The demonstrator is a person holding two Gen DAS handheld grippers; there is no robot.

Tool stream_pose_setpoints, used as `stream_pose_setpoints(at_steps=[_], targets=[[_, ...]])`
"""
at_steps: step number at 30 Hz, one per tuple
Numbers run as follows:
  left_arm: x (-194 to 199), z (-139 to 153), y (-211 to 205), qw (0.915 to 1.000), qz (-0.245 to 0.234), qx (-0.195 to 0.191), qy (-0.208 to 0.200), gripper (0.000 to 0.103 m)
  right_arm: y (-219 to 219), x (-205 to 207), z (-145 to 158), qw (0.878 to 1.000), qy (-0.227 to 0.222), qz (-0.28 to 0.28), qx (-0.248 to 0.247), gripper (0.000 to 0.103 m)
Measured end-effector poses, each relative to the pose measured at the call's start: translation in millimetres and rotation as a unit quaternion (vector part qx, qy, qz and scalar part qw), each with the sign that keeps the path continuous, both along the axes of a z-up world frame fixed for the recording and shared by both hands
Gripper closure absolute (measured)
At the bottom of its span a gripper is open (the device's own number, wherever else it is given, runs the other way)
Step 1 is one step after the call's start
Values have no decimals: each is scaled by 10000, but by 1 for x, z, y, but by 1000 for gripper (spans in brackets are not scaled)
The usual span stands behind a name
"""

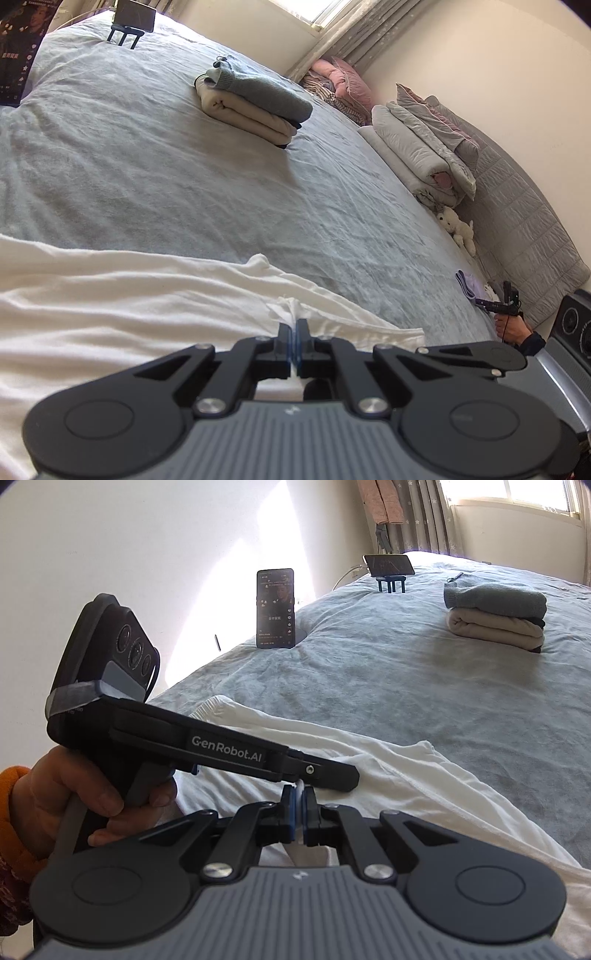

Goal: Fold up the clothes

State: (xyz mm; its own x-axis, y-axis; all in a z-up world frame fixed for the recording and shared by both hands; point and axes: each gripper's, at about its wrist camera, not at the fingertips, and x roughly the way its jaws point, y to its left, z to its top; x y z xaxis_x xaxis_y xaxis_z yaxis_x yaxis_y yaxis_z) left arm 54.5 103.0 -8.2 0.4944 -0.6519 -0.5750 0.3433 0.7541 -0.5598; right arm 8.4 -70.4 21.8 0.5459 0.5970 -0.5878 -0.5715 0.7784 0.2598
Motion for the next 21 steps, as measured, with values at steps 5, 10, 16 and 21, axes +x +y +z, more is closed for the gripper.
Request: stream_pose_setpoints(at_steps=[5, 10, 16, 21], targets=[[1, 5, 27, 9998, 93, 158, -61, 101, 26, 9, -2, 9998, 31, 148, 120, 99], [2, 9, 54, 9994, 195, 271, -125, 101, 56, 17, -5, 9993, 55, 301, 195, 99], [4, 10, 83, 9985, 299, 422, -153, 101, 88, 25, -10, 9985, 83, 473, 272, 99], [6, 8, 103, 9980, 351, 491, -166, 101, 107, 30, -13, 9977, 124, 577, 338, 99]])
